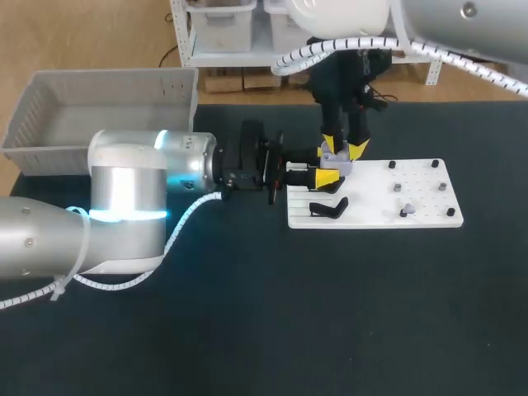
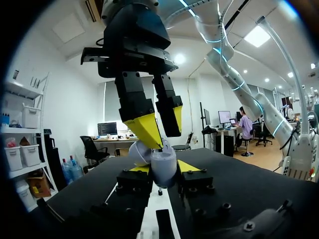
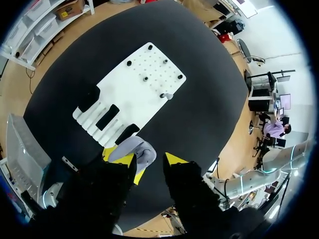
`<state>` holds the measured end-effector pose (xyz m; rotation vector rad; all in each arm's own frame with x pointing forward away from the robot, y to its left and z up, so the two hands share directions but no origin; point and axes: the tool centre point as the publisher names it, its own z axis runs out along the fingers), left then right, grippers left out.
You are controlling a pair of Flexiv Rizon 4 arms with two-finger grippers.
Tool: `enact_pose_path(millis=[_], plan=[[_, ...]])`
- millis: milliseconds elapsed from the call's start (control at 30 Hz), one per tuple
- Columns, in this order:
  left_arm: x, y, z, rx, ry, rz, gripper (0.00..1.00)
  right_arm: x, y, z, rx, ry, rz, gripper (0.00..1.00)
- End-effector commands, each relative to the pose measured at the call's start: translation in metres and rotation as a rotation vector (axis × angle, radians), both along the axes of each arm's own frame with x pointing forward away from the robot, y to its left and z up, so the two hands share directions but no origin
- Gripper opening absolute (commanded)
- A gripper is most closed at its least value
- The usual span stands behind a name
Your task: Pick up each earbud case from the left stands, insert the matching earbuds, close the lid, and place the case in the box.
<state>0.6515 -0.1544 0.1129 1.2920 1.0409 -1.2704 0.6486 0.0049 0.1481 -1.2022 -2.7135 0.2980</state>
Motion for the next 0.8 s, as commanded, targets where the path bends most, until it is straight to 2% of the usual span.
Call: enact_pose_path(millis=[33, 100, 233, 300, 333, 400, 433, 500, 533, 567, 633, 700, 733, 767, 800], plan=[[-0.004, 0.0, 0.001, -0.003, -0.003, 0.002, 0.0, -0.002, -0.002, 0.002, 0.021, -0.007, -0.001, 0.64], [-0.004, 0.0, 0.001, -0.003, -0.003, 0.002, 0.0, -0.006, -0.002, 0.007, 0.051, -0.014, -0.001, 0.65], [-0.004, 0.0, 0.001, -0.003, -0.003, 0.002, 0.0, -0.018, -0.006, 0.018, 0.129, -0.038, -0.017, 0.57], [-0.004, 0.0, 0.001, -0.003, -0.003, 0.002, 0.0, -0.025, -0.01, 0.022, 0.147, -0.073, -0.01, 0.67], [-0.004, 0.0, 0.001, -0.003, -0.003, 0.002, 0.0, -0.029, -0.012, 0.023, 0.156, -0.086, -0.008, 0.63], [-0.004, 0.0, 0.001, -0.003, -0.003, 0.002, 0.0, -0.036, -0.017, 0.025, 0.173, -0.145, 0.003, 0.5], [-0.004, 0.0, 0.001, -0.003, -0.003, 0.002, 0.0, -0.039, -0.02, 0.026, 0.18, -0.177, 0.019, 0.48], [-0.004, 0.0, 0.001, -0.003, -0.003, 0.002, 0.0, -0.045, -0.026, 0.028, 0.196, -0.242, 0.054, 0.51], [-0.004, 0.0, 0.001, -0.003, -0.003, 0.002, 0.0, -0.047, -0.029, 0.029, 0.185, -0.282, 0.091, 0.58], [-0.004, 0.0, 0.001, -0.003, -0.003, 0.002, 0.0, -0.049, -0.033, 0.029, 0.185, -0.302, 0.067, 0.5], [-0.004, 0.0, 0.001, -0.003, -0.003, 0.002, 0.0, -0.052, -0.04, 0.028, 0.192, -0.349, 0.073, 0.48], [-0.004, 0.0, 0.001, -0.003, -0.003, 0.002, 0.0, -0.054, -0.047, 0.026, 0.185, -0.381, 0.079, 0.5], [-0.004, 0.0, 0.001, -0.003, -0.003, 0.002, 0.0, -0.055, -0.05, 0.026, 0.187, -0.394, 0.086, 0.57], [-0.004, 0.0, 0.001, -0.003, -0.003, 0.002, 0.0, -0.057, -0.052, 0.026, 0.177, -0.412, 0.104, 0.58], [-0.004, 0.0, 0.001, -0.003, -0.003, 0.002, 0.0, -0.058, -0.054, 0.025, 0.165, -0.43, 0.125, 0.52]])
